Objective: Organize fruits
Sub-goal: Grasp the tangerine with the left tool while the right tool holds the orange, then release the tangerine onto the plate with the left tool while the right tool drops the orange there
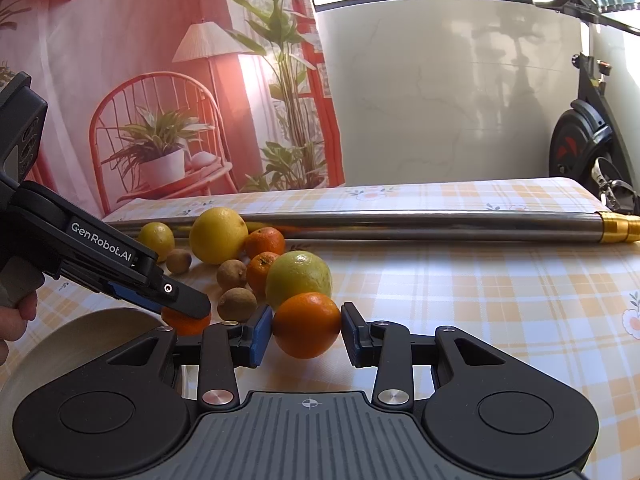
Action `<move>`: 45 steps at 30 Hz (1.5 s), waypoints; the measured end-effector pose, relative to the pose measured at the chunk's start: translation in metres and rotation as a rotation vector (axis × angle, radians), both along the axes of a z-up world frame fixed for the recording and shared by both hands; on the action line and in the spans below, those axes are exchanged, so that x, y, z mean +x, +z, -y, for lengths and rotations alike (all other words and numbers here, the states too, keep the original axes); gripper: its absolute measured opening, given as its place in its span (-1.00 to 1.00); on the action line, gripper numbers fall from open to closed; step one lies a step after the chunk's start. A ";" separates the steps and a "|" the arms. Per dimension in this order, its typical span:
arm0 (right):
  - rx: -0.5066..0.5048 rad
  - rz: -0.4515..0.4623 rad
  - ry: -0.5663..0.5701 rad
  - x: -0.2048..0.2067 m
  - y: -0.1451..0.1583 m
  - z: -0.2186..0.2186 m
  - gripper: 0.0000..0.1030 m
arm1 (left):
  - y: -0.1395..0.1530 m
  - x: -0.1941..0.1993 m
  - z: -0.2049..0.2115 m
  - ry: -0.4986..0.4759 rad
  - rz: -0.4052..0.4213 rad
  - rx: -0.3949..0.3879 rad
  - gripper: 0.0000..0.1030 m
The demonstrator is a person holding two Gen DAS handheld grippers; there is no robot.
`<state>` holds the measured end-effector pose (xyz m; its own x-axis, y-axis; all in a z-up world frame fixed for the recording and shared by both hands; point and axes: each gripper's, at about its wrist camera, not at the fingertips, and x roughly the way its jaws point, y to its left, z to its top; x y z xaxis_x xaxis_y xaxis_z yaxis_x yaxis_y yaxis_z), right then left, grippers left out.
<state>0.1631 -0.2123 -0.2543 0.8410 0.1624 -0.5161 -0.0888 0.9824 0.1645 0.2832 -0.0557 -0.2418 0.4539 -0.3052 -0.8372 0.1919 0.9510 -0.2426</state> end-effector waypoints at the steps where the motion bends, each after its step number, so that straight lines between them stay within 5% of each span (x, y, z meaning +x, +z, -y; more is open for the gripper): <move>1: 0.000 0.000 0.000 0.000 0.000 0.000 -0.33 | 0.000 0.000 0.000 -0.005 0.002 0.003 -0.06; 4: 0.000 0.000 0.000 0.000 0.000 0.000 -0.33 | 0.003 -0.003 -0.001 -0.014 0.020 -0.002 -0.19; 22: 0.001 0.021 -0.023 -0.004 0.001 0.001 -0.33 | 0.041 -0.069 -0.027 -0.089 0.246 0.057 -0.20; 45: 0.027 0.009 -0.038 -0.034 0.008 -0.015 -0.33 | 0.006 -0.064 -0.029 -0.072 0.096 -0.040 -0.20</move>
<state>0.1294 -0.1972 -0.2462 0.8517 0.1436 -0.5040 -0.0527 0.9803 0.1903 0.2191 -0.0262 -0.2358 0.5070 -0.3720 -0.7776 0.2837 0.9238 -0.2570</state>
